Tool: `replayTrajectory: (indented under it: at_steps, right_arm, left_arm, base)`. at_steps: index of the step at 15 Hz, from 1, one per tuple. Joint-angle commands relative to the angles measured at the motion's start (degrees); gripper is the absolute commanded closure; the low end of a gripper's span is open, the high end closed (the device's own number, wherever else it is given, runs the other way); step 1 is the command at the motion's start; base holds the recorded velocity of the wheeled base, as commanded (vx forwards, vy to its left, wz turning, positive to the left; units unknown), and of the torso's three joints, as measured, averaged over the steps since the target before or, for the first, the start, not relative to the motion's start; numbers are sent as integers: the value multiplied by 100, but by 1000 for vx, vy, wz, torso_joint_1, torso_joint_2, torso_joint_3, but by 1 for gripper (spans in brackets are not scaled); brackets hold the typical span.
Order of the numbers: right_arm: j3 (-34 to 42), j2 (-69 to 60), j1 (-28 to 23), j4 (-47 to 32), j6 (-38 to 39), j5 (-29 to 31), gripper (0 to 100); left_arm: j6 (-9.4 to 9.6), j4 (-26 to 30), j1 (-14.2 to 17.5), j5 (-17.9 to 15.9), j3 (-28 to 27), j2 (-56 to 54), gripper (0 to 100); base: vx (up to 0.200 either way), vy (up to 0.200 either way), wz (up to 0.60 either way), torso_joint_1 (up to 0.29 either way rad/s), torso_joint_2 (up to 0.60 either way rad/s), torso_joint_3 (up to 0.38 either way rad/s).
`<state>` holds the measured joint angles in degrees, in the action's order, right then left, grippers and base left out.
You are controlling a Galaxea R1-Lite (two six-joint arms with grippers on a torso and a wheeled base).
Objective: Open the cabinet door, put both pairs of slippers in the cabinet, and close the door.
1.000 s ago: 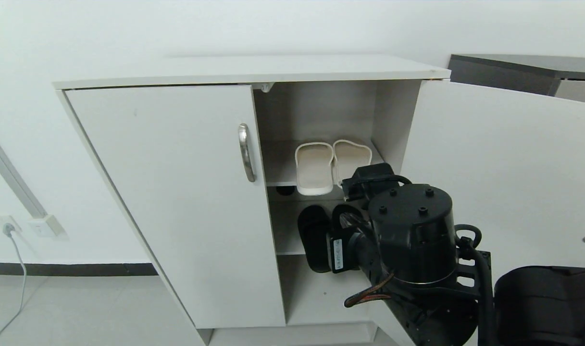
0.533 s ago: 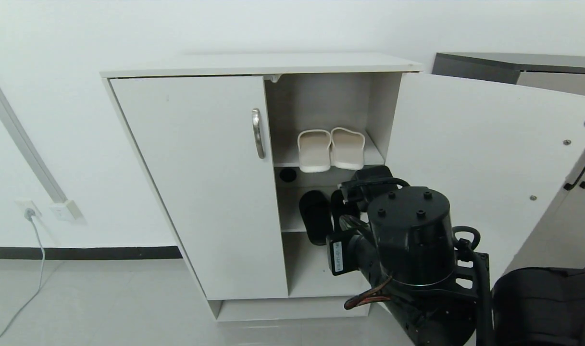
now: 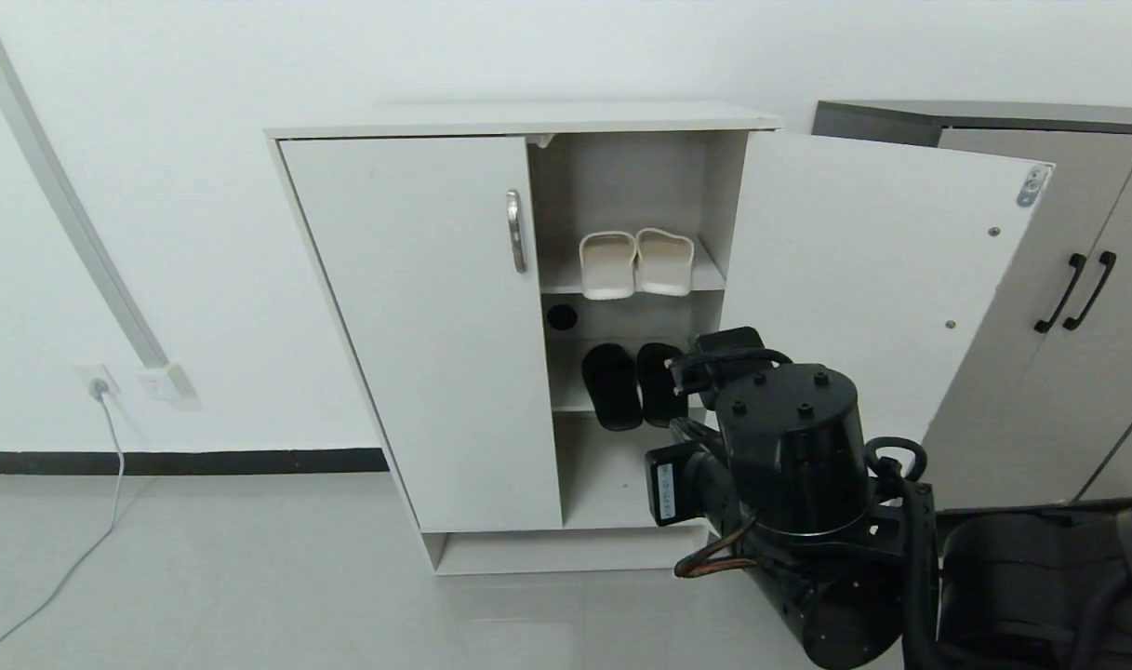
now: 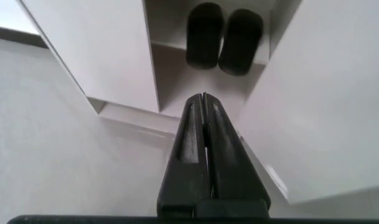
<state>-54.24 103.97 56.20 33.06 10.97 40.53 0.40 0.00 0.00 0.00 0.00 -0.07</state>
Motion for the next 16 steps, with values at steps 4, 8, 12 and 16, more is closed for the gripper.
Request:
replayTrajectory:
  at_steps: [4,8,12,16]
  right_arm:
    - [18,167,-83,78,-51,-81,100]
    - [27,185,-83,78,-51,-151,100]
    - [18,220,-83,78,-60,-151,100]
    - [18,281,-83,69,-69,-142,100]
  left_arm:
    - [4,9,0,0,0,7,100]
    - [4,0,0,0,0,7,100]
    - [4,0,0,0,0,7,100]
    - [4,0,0,0,0,7,100]
  base:
    - [0,0,0,0,0,0]
    - [0,0,0,0,0,0]
    - [0,0,0,0,0,0]
    - [0,0,0,0,0,0]
